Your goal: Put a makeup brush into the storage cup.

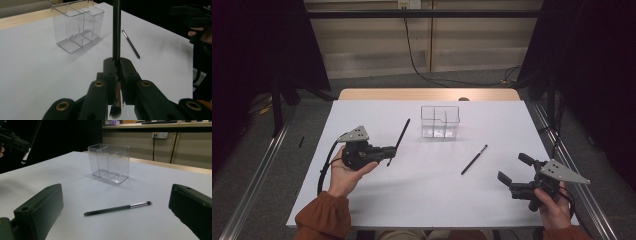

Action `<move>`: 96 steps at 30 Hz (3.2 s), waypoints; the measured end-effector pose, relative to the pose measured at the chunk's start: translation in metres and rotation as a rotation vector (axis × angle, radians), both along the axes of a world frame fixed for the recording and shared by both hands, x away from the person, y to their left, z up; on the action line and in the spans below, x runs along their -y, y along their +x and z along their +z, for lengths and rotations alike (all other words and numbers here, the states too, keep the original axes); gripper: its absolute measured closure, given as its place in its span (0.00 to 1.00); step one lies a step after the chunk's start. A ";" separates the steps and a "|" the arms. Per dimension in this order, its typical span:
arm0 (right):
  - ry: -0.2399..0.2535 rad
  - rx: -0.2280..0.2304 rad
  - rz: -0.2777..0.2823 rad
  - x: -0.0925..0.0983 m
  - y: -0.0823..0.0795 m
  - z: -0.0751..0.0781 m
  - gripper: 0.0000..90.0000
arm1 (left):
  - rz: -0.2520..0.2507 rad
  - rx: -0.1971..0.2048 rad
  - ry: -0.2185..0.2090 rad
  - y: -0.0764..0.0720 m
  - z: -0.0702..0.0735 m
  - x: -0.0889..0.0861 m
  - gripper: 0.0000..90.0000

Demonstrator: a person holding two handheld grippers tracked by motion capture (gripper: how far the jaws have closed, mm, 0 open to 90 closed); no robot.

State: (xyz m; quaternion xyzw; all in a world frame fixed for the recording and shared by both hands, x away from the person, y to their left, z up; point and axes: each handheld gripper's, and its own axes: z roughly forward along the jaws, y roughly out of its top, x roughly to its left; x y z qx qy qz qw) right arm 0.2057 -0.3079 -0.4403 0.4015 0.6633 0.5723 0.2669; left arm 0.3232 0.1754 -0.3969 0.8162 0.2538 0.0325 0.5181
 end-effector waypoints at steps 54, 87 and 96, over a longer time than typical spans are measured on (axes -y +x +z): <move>-0.062 -0.016 0.183 -0.042 0.015 0.009 0.00 | -0.357 -0.060 0.244 -0.024 0.018 0.081 0.93; -0.316 -0.264 0.505 -0.078 0.039 0.040 0.03 | -0.477 -0.133 0.586 -0.020 0.024 0.096 0.93; -0.366 -0.329 0.595 -0.094 0.051 0.047 0.03 | -0.483 -0.150 0.628 -0.018 0.021 0.098 0.93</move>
